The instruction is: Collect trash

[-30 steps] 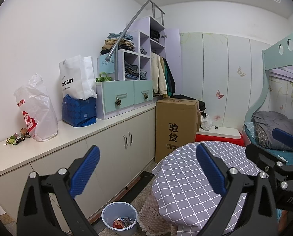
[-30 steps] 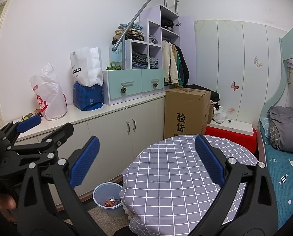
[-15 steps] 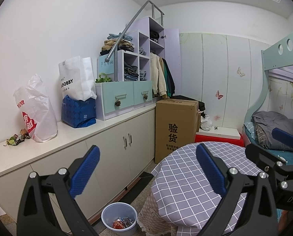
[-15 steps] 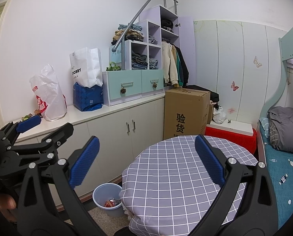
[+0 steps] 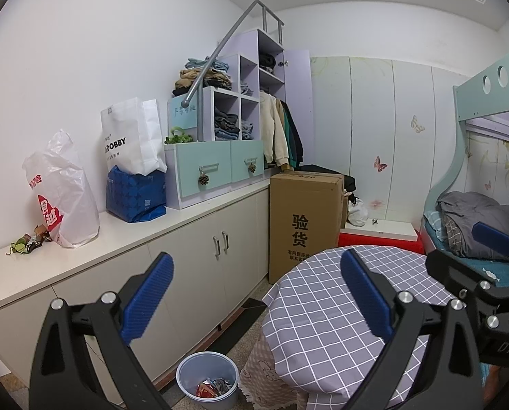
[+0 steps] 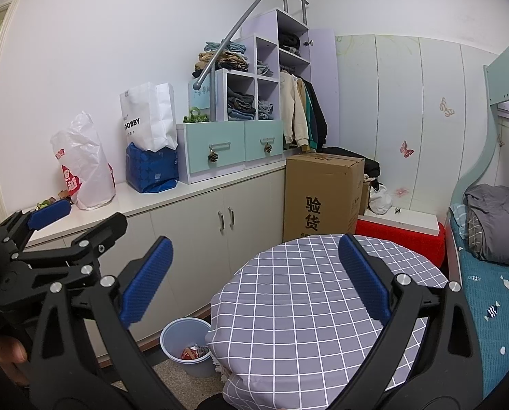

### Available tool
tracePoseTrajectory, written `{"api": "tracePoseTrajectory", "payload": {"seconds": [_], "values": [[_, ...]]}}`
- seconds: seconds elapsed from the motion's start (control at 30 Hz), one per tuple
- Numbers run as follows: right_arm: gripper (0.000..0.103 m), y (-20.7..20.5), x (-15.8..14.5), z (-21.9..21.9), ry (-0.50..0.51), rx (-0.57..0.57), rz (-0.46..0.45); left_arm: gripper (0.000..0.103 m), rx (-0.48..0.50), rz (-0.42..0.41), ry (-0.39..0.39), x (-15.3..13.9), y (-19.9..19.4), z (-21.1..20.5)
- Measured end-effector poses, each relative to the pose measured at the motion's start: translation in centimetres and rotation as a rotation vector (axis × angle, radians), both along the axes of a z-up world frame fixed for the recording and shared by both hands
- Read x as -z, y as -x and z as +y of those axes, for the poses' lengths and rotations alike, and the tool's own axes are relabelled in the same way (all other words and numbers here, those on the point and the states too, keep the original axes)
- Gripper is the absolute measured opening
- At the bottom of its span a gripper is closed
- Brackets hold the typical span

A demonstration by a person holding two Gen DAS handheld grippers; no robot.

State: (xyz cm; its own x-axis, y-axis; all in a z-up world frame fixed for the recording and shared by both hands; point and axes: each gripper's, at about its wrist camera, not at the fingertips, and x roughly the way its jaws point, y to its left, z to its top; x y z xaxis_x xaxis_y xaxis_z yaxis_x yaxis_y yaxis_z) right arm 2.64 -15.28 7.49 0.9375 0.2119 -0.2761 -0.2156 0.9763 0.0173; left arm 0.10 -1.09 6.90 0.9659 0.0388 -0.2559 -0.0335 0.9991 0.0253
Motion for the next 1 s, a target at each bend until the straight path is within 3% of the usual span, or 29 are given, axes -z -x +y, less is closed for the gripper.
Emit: {"api": "tracePoseTrajectory", "payload": {"seconds": [1.0], "values": [[0.095,-0.8,0.6,-0.7,-0.011,0.024,0.019,0.096,0.033,0.033,-0.016,0.7,-1.3,1.1]]}}
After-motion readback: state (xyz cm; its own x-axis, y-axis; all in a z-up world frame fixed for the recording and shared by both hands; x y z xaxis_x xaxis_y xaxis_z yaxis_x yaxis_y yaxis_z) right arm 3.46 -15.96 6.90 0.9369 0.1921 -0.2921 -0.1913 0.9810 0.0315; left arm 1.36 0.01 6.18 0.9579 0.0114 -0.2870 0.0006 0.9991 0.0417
